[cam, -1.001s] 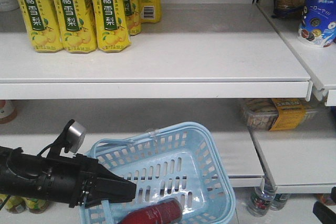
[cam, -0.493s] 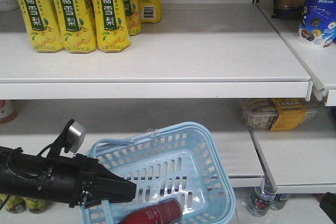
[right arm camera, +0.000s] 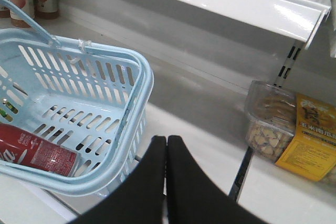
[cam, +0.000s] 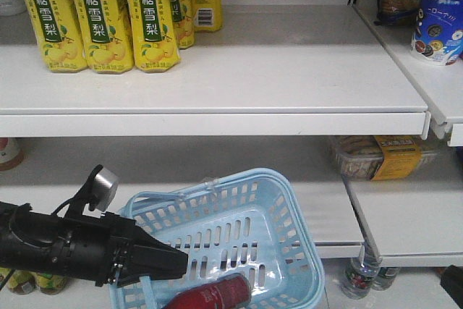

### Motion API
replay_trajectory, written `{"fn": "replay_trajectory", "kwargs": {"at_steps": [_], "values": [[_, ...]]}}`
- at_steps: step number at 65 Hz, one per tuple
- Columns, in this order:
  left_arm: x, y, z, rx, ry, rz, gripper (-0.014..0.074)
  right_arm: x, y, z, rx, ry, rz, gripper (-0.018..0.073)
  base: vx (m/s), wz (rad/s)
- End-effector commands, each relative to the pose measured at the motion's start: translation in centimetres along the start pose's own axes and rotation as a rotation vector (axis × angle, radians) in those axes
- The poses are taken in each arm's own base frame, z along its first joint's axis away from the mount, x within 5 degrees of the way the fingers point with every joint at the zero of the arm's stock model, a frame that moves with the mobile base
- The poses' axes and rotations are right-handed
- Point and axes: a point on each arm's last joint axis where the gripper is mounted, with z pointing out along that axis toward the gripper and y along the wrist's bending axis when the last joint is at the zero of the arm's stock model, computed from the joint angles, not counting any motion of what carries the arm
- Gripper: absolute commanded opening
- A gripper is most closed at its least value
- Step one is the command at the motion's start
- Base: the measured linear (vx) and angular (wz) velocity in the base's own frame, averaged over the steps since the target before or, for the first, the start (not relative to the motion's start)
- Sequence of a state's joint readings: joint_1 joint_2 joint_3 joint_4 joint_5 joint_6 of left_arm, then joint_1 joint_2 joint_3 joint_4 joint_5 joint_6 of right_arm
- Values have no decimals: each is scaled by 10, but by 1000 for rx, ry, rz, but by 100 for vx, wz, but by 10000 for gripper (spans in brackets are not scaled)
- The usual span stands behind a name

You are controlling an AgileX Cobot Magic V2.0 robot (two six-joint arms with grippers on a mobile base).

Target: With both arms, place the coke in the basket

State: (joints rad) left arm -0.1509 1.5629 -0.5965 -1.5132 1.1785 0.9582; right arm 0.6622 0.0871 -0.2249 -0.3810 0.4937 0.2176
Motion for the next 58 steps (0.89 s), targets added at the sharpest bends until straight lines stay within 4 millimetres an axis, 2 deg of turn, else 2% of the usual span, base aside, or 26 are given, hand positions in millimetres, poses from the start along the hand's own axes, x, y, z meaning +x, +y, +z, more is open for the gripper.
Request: {"fn": "replay_trajectory", "kwargs": {"at_steps": [1, 6, 15, 27, 36, 47, 58], "values": [[-5, -20, -4, 105, -44, 16, -6, -14, -1, -2, -3, -89, -18, -9, 0, 0], [0, -24, -6, 114, -44, 29, -6, -14, -1, -2, -3, -89, -18, -9, 0, 0], [24, -39, -16, 126, -64, 92, -6, -14, -1, -2, -3, -89, -18, -9, 0, 0], [55, -70, -34, 140, -134, 266, -6, -14, -1, -2, -3, -89, -18, -9, 0, 0], [77, -88, -49, 102, -254, 416, -6, -14, -1, -2, -3, -89, -18, -9, 0, 0], [103, -93, -64, -22, -394, 587, -6, -14, -1, -2, -3, -89, -18, -9, 0, 0], [121, -82, -76, -183, -567, 704, -6, -14, -1, -2, -3, -89, -18, -9, 0, 0]]}}
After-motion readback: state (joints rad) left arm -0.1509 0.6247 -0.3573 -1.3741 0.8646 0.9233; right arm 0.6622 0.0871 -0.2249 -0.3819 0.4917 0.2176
